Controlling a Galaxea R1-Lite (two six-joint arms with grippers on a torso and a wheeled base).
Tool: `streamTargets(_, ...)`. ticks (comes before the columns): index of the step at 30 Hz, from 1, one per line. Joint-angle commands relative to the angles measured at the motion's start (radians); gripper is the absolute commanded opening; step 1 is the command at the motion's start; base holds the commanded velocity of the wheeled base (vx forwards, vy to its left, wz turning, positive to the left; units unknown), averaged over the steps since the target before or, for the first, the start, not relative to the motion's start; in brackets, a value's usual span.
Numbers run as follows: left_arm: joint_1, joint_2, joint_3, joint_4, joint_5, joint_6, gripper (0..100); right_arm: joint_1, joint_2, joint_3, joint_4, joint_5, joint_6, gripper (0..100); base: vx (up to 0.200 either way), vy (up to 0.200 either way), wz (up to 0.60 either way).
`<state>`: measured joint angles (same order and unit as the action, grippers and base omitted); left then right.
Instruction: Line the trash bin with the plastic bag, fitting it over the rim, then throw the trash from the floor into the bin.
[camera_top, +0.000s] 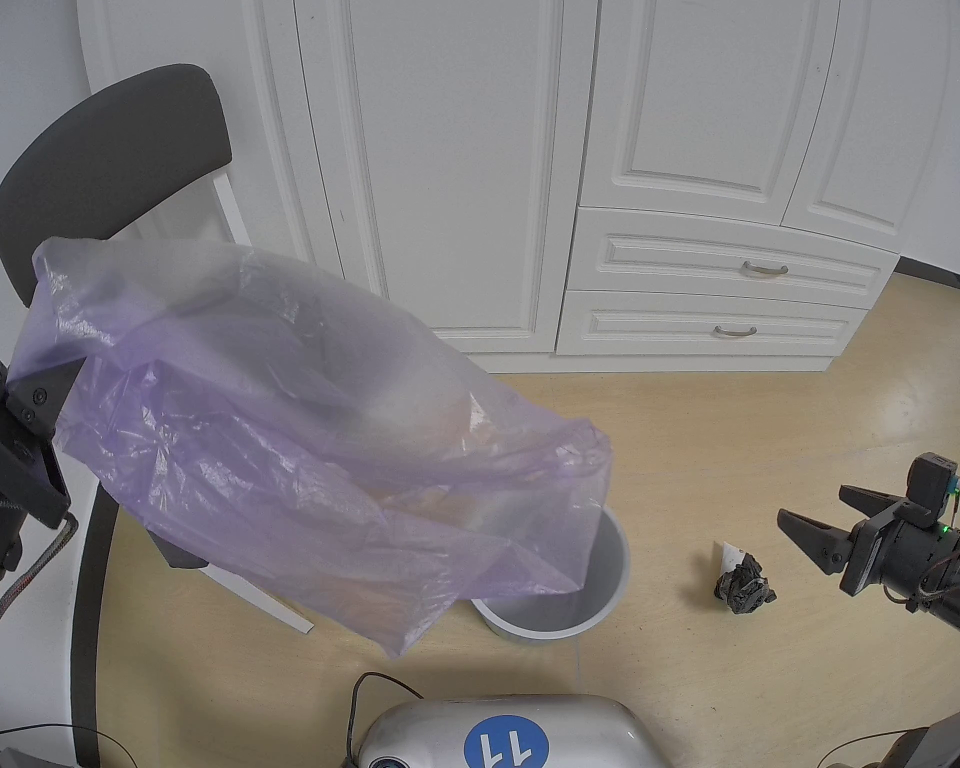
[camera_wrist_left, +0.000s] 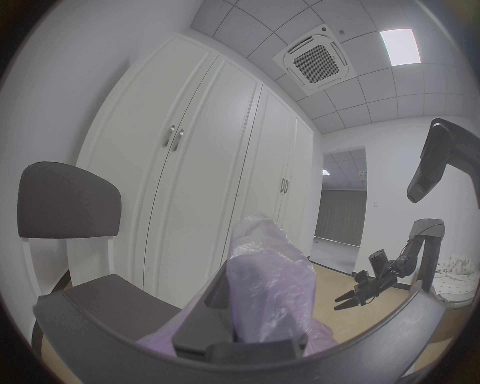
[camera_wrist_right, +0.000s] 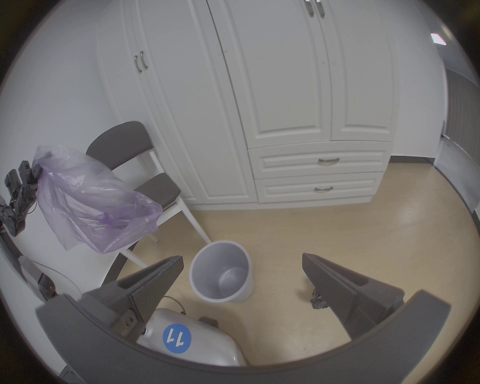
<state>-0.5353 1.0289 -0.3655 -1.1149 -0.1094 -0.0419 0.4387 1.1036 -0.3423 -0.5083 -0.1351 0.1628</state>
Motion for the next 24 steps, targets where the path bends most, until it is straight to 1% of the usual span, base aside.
streamTargets(1,-0.009,0.011,-0.001,0.001,0.000,-0.001,0,0.002,0.064,-0.003,-0.001,0.011,0.001,100,0.000,0.000,0.00)
streamTargets(7,-0.015,0.026,0.016,0.001,0.000,0.000,0,-0.008,0.024,-0.004,0.004,0.015,0.004,100,0.000,0.000,0.00)
streamTargets(9,-0.015,0.043,0.019,0.003,0.000,-0.001,0,-0.028,0.009,0.000,0.011,0.023,0.006,100,0.000,0.000,0.00)
streamTargets(10,-0.015,0.049,0.022,0.003,-0.001,-0.003,0,-0.052,0.015,-0.001,0.011,0.042,0.006,100,0.000,0.000,0.00)
streamTargets(12,-0.015,0.059,0.031,0.003,-0.006,-0.016,0,-0.098,0.033,-0.003,0.013,0.101,0.009,100,0.000,0.000,0.00)
streamTargets(13,-0.015,0.074,0.039,0.003,-0.006,-0.038,0,-0.114,0.047,-0.003,0.013,0.137,0.021,100,0.000,0.000,0.00)
streamTargets(14,-0.015,0.092,0.051,0.001,-0.003,-0.065,0,-0.123,0.058,0.005,0.013,0.154,0.041,100,0.000,0.000,0.00)
streamTargets(15,-0.015,0.106,0.062,-0.005,-0.001,-0.088,0,-0.124,0.062,0.016,0.013,0.158,0.060,100,0.000,0.000,0.00)
streamTargets(18,-0.014,0.109,0.077,-0.011,-0.001,-0.108,0,-0.123,0.050,0.040,0.008,0.152,0.077,100,0.000,0.000,0.00)
streamTargets(22,-0.017,0.103,0.025,-0.010,0.000,-0.024,0,-0.124,0.001,0.020,0.001,0.140,0.037,100,0.000,0.000,0.00)
streamTargets(23,-0.026,0.111,0.016,-0.003,0.004,0.020,0,-0.123,-0.041,0.011,0.008,0.135,0.011,100,0.000,0.000,0.00)
streamTargets(24,-0.031,0.112,0.019,-0.003,0.005,0.022,0,-0.115,-0.056,0.011,0.013,0.135,0.003,100,0.000,0.000,0.00)
